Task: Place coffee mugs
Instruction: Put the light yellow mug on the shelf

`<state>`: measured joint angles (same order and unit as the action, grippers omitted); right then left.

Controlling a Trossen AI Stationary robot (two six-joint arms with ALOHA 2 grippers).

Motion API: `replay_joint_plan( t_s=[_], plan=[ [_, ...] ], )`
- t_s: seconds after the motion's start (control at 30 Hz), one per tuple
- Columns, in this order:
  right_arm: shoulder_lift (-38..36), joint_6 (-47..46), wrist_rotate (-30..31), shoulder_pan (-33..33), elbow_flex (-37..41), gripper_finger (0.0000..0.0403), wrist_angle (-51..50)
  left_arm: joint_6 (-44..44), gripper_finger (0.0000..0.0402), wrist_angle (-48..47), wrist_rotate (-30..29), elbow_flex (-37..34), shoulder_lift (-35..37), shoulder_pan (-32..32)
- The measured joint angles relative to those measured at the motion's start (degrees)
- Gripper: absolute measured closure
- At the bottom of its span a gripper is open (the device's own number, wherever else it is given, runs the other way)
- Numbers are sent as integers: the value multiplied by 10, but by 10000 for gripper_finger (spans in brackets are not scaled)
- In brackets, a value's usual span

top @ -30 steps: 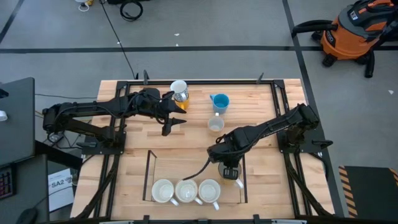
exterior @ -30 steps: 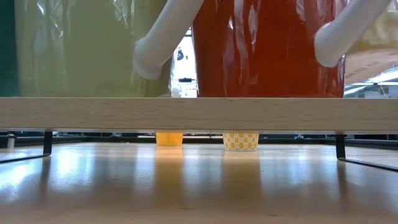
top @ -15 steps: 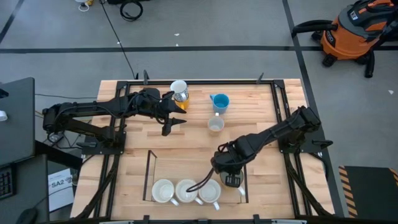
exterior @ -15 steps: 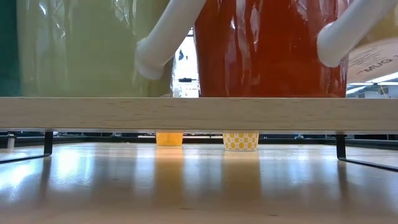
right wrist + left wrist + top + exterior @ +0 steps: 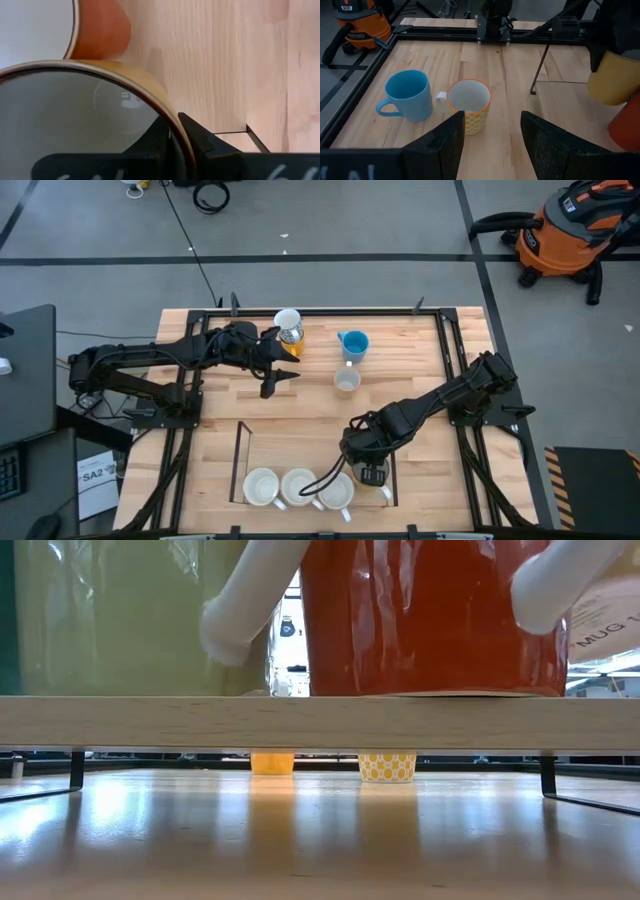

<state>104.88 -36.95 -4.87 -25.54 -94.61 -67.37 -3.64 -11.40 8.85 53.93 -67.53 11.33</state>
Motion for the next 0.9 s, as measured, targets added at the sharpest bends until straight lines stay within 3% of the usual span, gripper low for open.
replay_joint_plan(
  t_s=[0.9],
  plan=[
    [1, -2, 8, 15, 37, 368, 20, 0, 202, 0, 0, 0, 0, 0]
  ],
)
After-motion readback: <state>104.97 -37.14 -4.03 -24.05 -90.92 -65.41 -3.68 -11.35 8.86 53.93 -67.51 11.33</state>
